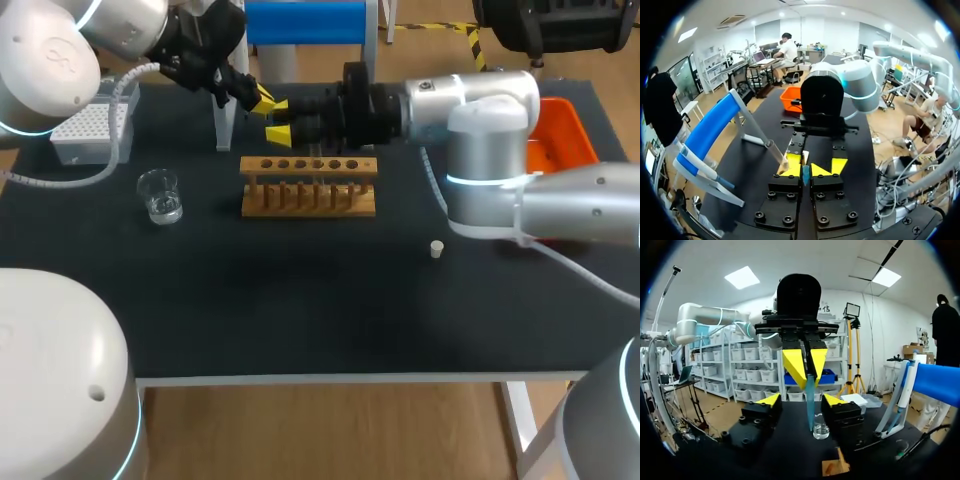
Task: Invert the test tube, pick up the pipette, mount the tip to pipette, aspirate from beaker and dispense into the tube, eject the tip, return the pipette, and cap with the stopper.
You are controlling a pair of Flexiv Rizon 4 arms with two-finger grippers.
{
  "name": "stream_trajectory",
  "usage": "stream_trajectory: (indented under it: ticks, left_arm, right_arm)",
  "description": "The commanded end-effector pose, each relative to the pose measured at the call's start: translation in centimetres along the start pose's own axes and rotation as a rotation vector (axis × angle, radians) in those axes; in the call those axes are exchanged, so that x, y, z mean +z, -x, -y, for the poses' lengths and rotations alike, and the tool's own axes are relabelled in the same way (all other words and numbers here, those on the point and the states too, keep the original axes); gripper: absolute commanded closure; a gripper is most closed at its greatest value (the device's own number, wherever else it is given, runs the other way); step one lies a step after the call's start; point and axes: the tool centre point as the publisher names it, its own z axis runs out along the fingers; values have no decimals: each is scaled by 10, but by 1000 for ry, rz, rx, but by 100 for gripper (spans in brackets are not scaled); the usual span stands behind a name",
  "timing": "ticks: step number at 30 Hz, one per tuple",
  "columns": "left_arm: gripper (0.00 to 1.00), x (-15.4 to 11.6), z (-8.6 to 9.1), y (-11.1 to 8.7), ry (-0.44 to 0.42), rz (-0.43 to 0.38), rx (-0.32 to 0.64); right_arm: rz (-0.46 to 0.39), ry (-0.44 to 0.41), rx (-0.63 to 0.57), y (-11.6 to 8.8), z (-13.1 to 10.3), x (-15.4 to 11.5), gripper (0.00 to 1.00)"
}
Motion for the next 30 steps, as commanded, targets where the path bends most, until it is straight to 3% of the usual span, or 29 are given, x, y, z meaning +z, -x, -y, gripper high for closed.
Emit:
stream_trajectory:
  ticks: [1,14,16,18,20,25,27,28,30]
  left_arm:
    - [100,0,1,1,4,-2,-1]
    - [100,0,1,1,4,-2,-1]
    - [100,0,1,1,4,-2,-1]
    - [100,0,1,1,4,-2,-1]
    - [100,0,1,1,4,-2,-1]
    - [100,0,1,1,4,-2,-1]
    - [100,0,1,1,4,-2,-1]
    - [100,0,1,1,4,-2,-1]
    - [100,0,1,1,4,-2,-1]
  right_arm:
    - [10,5,-3,-1,1,3,0]
    - [12,15,-4,7,-3,8,0]
    - [10,16,-3,7,-3,8,10]
    - [7,16,-2,8,-4,9,26]
    - [6,15,-1,9,-3,9,51]
    - [8,12,4,11,-2,9,61]
    - [10,11,6,12,-1,8,80]
    - [10,10,6,12,-1,8,95]
    - [11,10,6,13,0,8,100]
